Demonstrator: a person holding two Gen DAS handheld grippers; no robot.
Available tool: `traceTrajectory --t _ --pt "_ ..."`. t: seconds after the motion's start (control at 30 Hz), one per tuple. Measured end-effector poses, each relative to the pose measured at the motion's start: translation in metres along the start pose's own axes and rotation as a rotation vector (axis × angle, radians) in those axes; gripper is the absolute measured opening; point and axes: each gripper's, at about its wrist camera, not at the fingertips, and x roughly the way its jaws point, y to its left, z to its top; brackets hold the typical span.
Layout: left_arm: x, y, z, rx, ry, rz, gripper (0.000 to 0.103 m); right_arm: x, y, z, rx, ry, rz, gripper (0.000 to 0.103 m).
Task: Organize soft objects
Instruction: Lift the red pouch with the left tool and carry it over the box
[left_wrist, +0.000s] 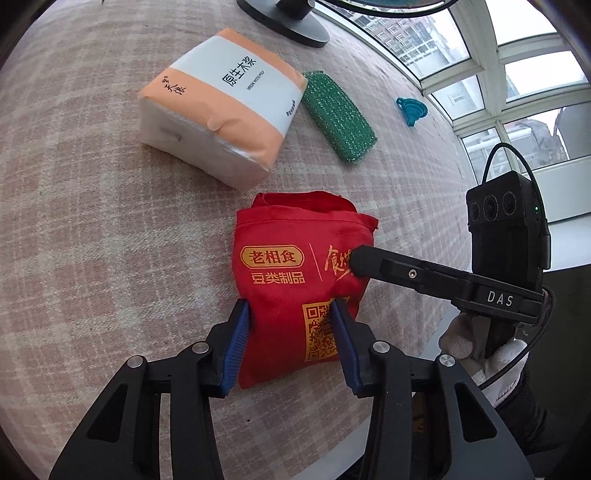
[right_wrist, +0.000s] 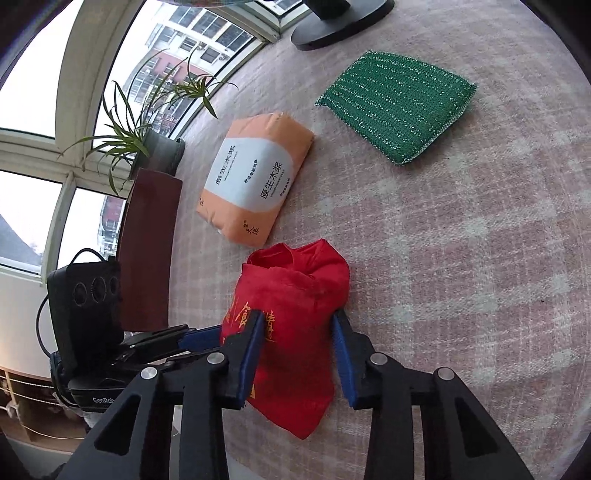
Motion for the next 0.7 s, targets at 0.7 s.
traceTrajectory --t 0.7 --pt "-0.103 -0.013 -0.013 0.075 -0.24 0.085 0.042 -0.029 0.103 0.01 -0.152 -0.084 0.039 0.033"
